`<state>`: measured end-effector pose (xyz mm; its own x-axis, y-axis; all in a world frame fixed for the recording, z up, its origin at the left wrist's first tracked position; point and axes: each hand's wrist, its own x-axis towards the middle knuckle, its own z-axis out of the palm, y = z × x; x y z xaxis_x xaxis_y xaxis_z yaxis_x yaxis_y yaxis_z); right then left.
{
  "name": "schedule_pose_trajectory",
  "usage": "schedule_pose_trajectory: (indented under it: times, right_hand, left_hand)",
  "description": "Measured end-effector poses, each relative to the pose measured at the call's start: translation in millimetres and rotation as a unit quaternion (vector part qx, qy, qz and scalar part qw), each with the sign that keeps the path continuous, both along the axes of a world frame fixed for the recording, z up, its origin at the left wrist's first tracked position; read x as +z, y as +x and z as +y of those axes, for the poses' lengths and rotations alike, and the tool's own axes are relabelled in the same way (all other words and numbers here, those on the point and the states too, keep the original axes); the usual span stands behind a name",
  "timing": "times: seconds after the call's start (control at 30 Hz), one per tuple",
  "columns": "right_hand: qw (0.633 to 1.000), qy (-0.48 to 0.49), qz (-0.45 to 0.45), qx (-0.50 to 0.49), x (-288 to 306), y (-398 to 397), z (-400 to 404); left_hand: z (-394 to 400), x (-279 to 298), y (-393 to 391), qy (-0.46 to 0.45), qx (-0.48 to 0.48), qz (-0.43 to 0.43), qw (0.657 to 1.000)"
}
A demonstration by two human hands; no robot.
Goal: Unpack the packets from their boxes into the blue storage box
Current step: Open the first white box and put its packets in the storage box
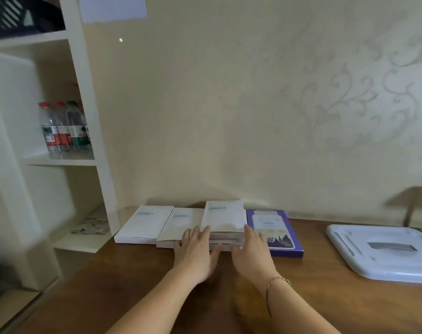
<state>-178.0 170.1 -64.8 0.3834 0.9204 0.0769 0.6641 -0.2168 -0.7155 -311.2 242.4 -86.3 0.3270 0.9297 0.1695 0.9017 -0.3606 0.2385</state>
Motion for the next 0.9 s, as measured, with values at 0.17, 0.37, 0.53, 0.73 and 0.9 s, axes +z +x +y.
schedule_pose_trajectory:
  times: [0.17, 0.37, 0.53, 0.73, 0.9]
  right_hand:
    - [0.999, 0.019, 0.029, -0.026, -3.3, -10.1, 2.0]
    - [0.924, 0.096, 0.345, -0.135, -8.0, -21.7, -39.0]
    - [0.869, -0.043, 0.488, -0.062, -3.7, -31.3, -71.3]
    - [0.924, 0.064, 0.371, -0.058, 1.7, -48.4, -116.2]
    - [0.959, 0.206, 0.186, 0.064, 16.5, -83.3, -178.1]
  left_hand:
    - [-3.4, -1.8, -1.2, 0.01, -0.001, -0.081, 0.997]
    - [-39.3, 2.8, -31.9, -0.035, 0.04, -0.301, 0.952]
    - [-85.0, 3.0, -57.3, -0.1, 0.039, -0.296, 0.949]
    - [-159.1, 26.1, -79.8, -0.177, -0.094, -0.127, 0.971]
    - [-203.2, 29.3, -61.9, -0.084, -0.077, -0.319, 0.941]
